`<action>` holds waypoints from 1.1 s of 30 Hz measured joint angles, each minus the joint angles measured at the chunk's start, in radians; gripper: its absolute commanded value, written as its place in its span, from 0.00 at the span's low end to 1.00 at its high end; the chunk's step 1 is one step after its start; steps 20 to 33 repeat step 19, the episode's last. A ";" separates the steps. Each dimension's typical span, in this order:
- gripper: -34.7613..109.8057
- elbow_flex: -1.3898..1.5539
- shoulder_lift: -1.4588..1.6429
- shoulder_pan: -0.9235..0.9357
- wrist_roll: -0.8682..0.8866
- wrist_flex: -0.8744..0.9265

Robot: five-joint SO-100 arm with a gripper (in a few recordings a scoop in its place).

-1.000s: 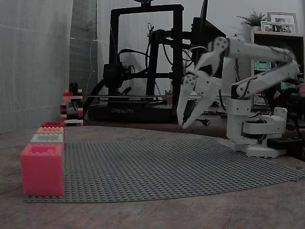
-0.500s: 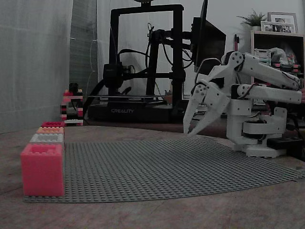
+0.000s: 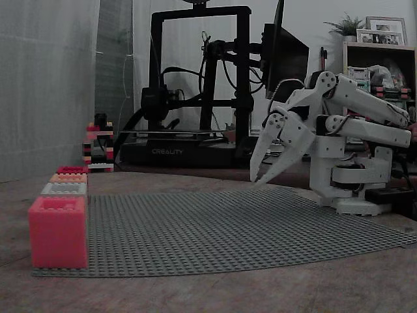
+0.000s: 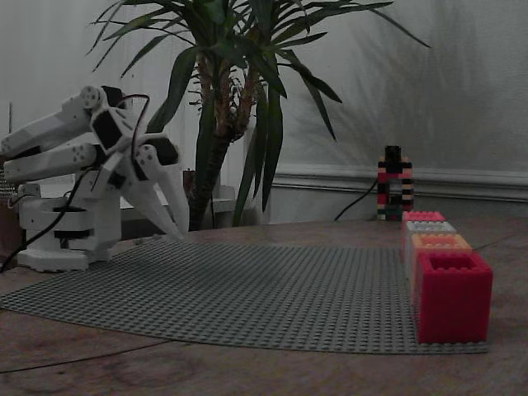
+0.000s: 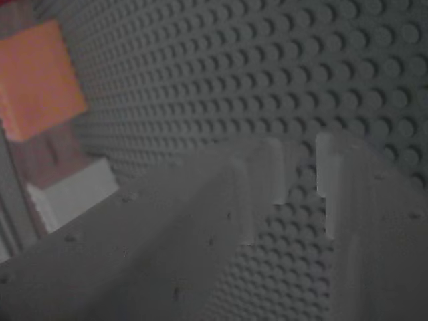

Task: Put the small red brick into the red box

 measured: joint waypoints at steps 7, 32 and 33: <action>0.24 0.000 0.000 -0.020 0.005 0.000; 0.24 -0.002 0.000 -0.020 0.015 0.000; 0.24 -0.002 0.000 -0.020 0.015 0.000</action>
